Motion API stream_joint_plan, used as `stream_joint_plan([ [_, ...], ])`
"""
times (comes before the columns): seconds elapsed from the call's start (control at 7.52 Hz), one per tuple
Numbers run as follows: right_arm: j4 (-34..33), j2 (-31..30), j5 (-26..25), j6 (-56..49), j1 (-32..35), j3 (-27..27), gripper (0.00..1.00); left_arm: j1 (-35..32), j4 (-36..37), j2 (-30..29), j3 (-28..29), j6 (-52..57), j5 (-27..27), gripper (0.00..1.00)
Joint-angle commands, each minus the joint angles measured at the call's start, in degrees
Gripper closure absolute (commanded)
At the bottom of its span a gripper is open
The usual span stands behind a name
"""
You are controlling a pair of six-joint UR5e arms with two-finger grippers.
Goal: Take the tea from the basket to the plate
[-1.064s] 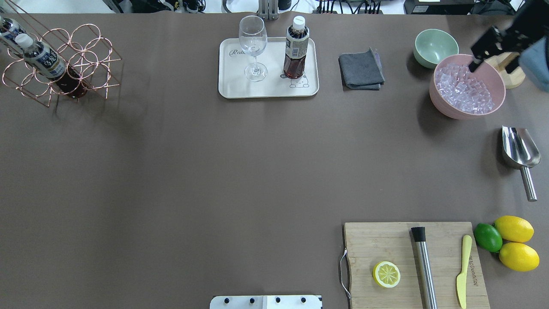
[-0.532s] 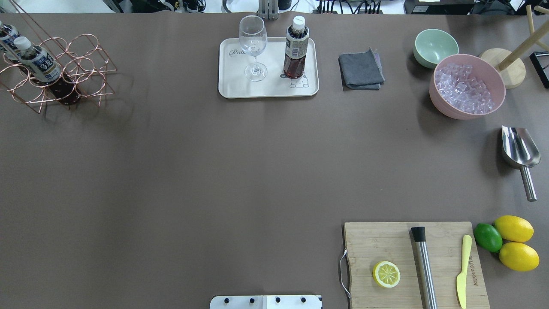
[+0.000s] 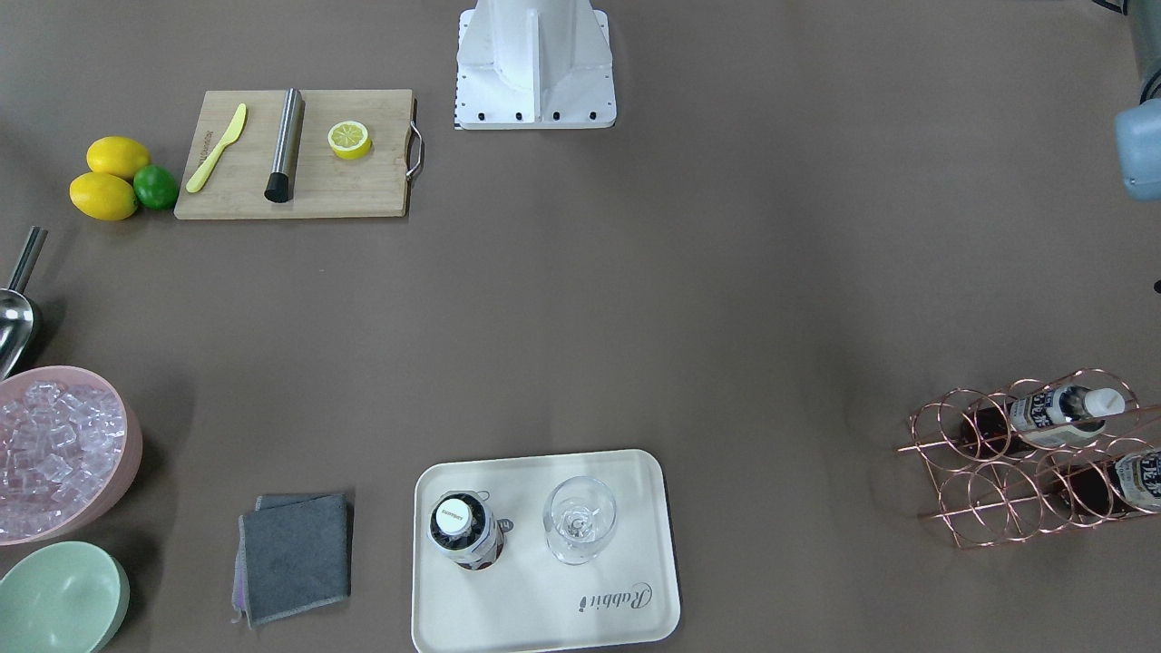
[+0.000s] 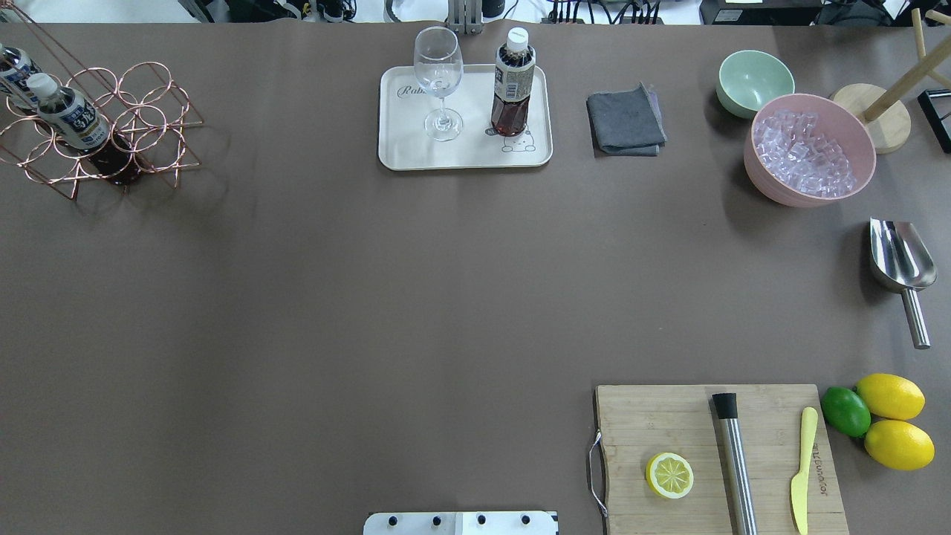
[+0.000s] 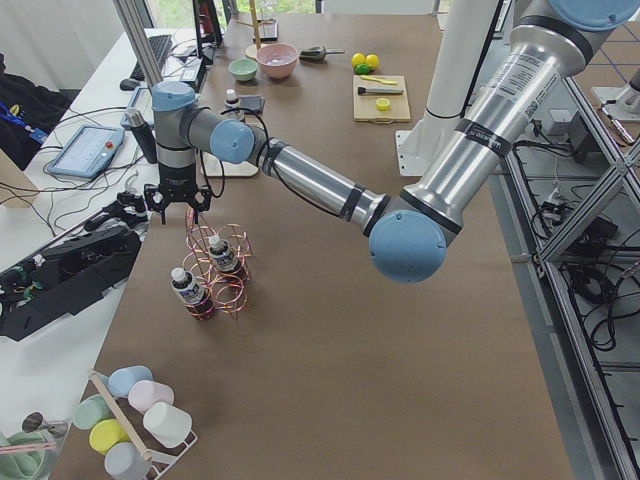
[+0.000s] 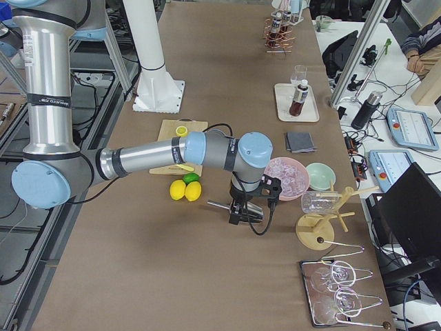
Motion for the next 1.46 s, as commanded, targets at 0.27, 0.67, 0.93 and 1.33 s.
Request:
stream_joint_plan([
  [0.27, -0.4, -1.5, 2.1, -0.1, 3.0, 5.5, 0.0, -0.1, 0.1, 7.8, -4.9, -3.7, -9.5, 0.02],
  [0.67, -0.7, -1.7, 0.2, 0.4, 4.2, 7.0, 0.0, -3.0, 0.1, 3.1, -5.3, -6.5, -11.5, 0.02],
  [0.93, -0.4, -4.9, 3.9, -0.1, 10.1, 7.8, 0.0, -6.1, 0.0, 1.6, -6.3, -6.7, -11.6, 0.02],
  [1.33, -1.6, -6.0, 3.8, -0.1, 9.7, 7.8, 0.0, -7.4, 0.2, 5.6, -12.8, -29.6, -11.7, 0.02],
])
